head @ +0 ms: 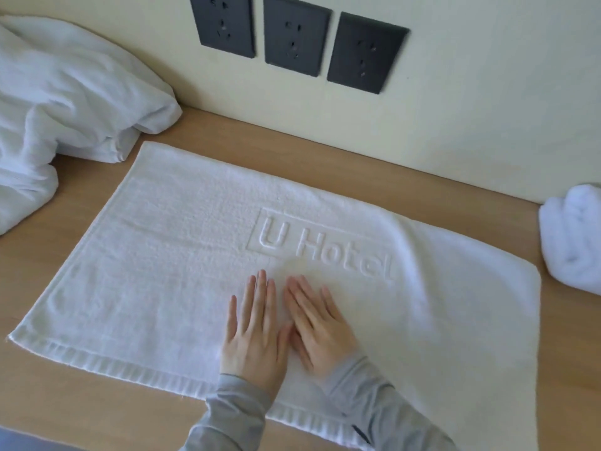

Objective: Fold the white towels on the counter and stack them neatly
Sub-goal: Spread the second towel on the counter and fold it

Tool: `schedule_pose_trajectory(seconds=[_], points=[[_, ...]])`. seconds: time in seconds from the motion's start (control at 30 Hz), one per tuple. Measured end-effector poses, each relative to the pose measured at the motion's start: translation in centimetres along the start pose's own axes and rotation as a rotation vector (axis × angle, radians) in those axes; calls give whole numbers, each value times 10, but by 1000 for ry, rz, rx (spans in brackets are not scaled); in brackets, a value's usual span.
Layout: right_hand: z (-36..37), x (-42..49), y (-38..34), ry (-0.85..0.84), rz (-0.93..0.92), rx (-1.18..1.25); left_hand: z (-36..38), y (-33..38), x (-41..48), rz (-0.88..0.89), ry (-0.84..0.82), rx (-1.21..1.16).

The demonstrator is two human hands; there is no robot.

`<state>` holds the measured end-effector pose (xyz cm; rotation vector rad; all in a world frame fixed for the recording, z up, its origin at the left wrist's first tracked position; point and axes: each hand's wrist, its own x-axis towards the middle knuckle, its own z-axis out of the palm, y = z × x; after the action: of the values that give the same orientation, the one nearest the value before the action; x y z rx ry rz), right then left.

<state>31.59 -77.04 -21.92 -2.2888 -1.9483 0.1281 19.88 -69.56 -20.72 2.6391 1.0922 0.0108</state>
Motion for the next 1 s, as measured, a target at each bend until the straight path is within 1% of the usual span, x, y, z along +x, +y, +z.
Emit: schedule_pose_trajectory(seconds=[0.07, 0.13, 0.2, 0.3, 0.37, 0.43, 0.57, 0.63, 0.67, 0.73, 0.77, 0.8, 0.83, 0.9, 1.0], points=[[2, -17, 14, -58, -72, -26, 8, 5, -2, 4, -42, 36], [-6, -24, 50, -86, -85, -57, 14, 2, -4, 4, -31, 53], [-18, -27, 98, -93, 9, -117, 18, 0, -4, -1, -17, 60], [-36, -35, 179, -158, 276, -163, 18, 2, -3, -3, -9, 78], [-41, -45, 218, -168, 398, -167, 19, 2, -3, -8, -8, 84], [-42, -51, 233, -168, 452, -174, 18, 2, -4, -14, -7, 86], [-42, -47, 224, -160, 478, -86, 15, 6, -4, -14, -18, 96], [-49, -50, 218, -79, 505, 40, 11, 9, -4, -15, -24, 91], [-53, -55, 217, 25, 551, 116, 10, 10, -4, -19, -25, 82], [-62, -74, 220, 316, 743, 240, 9, 15, -3, -36, -21, 43], [-67, -83, 225, 438, 874, 292, 8, 19, -1, -33, -15, 18], [-73, -92, 233, 517, 1002, 339, 7, 26, 2, -8, -14, -1], [-78, -100, 243, 549, 1113, 385, 5, 35, 6, 36, -18, -11], [-85, -110, 263, 514, 1273, 504, 4, 61, 15, 147, -37, -23], [-88, -112, 279, 397, 1387, 658, 9, 104, 32, 292, -61, -27]])
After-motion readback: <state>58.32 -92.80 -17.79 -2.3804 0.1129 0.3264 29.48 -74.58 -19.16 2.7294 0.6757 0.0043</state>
